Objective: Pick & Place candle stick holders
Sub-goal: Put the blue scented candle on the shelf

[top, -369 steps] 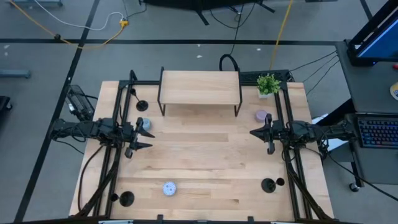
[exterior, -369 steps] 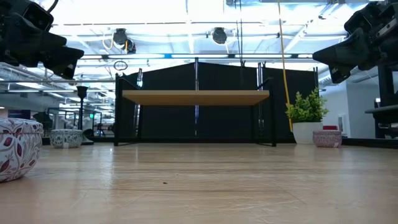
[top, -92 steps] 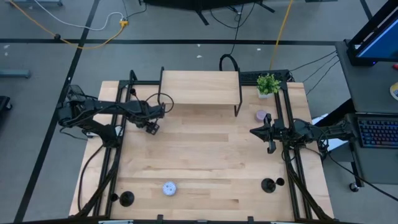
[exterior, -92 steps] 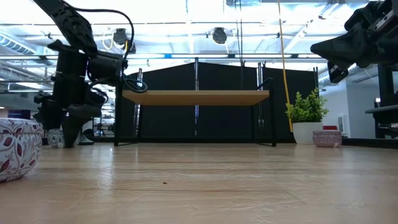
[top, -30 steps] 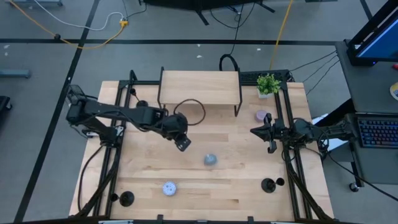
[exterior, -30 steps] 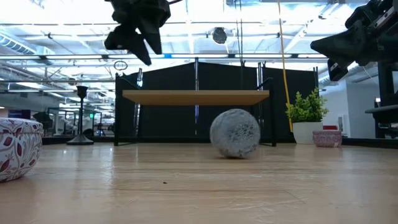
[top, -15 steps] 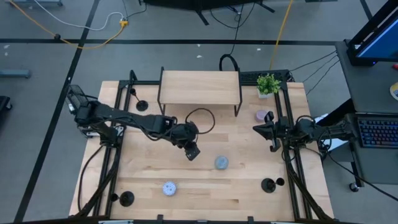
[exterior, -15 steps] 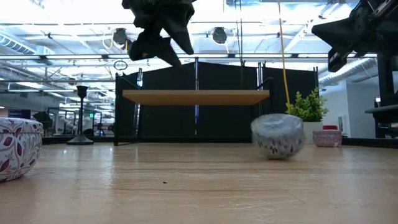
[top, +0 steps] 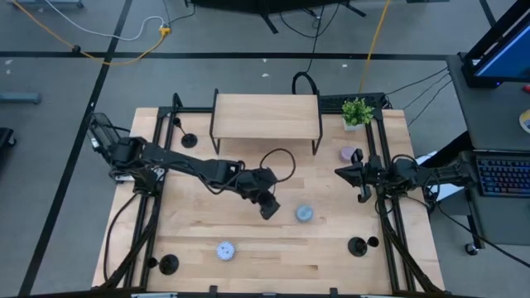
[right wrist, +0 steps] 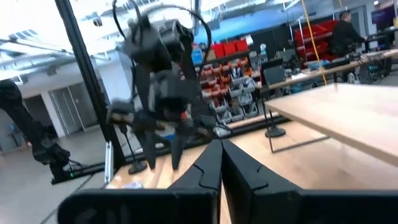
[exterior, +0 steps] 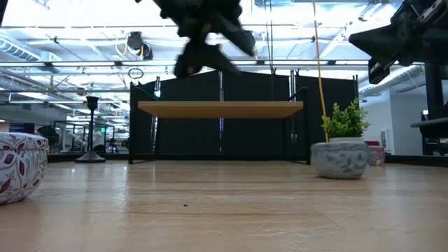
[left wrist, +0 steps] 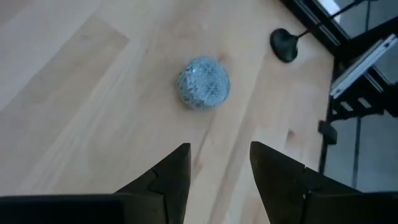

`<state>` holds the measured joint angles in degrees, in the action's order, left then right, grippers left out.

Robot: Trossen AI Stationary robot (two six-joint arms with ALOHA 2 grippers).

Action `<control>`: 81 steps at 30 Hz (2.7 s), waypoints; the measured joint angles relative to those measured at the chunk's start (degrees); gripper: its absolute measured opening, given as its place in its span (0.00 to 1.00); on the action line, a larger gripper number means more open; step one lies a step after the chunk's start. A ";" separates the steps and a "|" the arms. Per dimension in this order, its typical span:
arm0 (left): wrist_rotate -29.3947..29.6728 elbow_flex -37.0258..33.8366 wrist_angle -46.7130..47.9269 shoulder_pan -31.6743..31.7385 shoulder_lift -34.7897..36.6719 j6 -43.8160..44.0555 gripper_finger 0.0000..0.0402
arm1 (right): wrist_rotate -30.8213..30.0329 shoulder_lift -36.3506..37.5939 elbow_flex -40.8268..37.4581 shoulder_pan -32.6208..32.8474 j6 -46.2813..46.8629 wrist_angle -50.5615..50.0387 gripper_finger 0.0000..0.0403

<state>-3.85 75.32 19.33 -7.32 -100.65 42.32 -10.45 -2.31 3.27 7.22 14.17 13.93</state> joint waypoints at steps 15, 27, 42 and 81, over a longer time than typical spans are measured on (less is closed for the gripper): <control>1.11 -0.10 -9.52 0.01 -0.56 -0.40 0.42 | 0.50 -1.22 0.02 0.00 0.15 4.29 0.00; 3.95 -0.82 -12.17 -0.73 2.02 -8.91 0.42 | 2.42 -1.79 0.00 0.00 3.49 8.55 0.00; 16.44 -31.78 -19.06 -6.25 32.16 -3.01 0.42 | 6.27 -24.21 16.79 0.02 -2.64 -6.36 0.00; 23.95 -48.75 -3.14 -16.83 69.56 -3.18 0.42 | 13.63 -83.88 64.67 10.35 -1.36 -56.31 0.23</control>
<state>20.10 26.57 16.19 -24.15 -31.09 39.13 3.18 -86.19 67.94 17.57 12.82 -42.38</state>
